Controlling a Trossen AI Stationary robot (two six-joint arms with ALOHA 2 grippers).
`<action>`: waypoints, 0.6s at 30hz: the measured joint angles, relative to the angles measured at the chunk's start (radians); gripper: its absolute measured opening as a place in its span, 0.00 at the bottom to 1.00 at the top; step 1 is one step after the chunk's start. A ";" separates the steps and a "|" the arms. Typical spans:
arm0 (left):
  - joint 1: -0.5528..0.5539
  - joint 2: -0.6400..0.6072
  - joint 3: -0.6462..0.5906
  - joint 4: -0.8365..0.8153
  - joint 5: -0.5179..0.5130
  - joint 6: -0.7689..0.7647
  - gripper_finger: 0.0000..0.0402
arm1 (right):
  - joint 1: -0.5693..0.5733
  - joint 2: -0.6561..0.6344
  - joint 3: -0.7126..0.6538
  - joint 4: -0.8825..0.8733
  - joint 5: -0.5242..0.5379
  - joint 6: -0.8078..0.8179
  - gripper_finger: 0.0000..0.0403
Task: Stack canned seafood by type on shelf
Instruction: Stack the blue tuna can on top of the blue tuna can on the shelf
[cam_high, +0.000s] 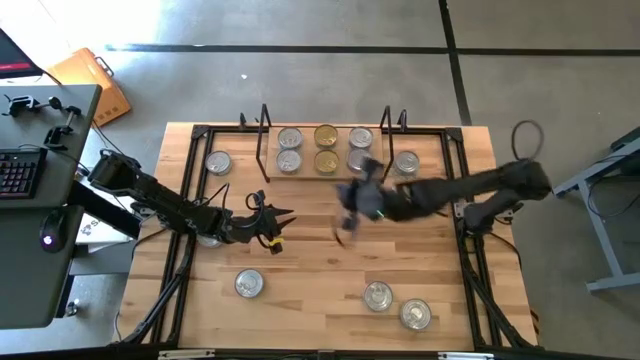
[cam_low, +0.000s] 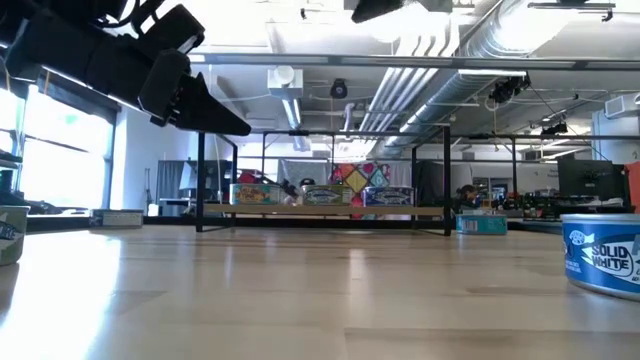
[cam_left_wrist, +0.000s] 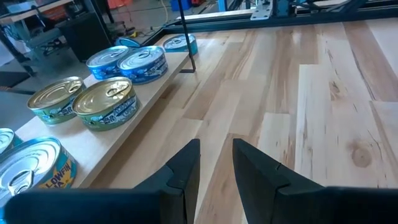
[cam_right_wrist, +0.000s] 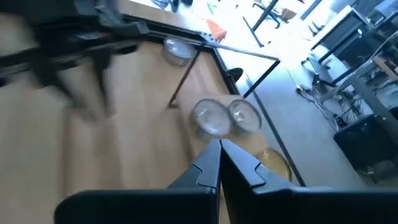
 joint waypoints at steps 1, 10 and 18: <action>-0.002 0.004 0.000 0.003 0.000 -0.006 0.21 | 0.046 -0.023 0.001 -0.064 0.034 0.042 0.00; -0.004 0.085 0.000 0.013 0.000 -0.051 0.21 | 0.336 -0.102 0.000 -0.823 0.214 0.867 0.00; -0.003 0.173 0.000 0.161 -0.001 -0.022 0.21 | 0.345 -0.065 -0.033 -1.111 -0.213 1.316 0.00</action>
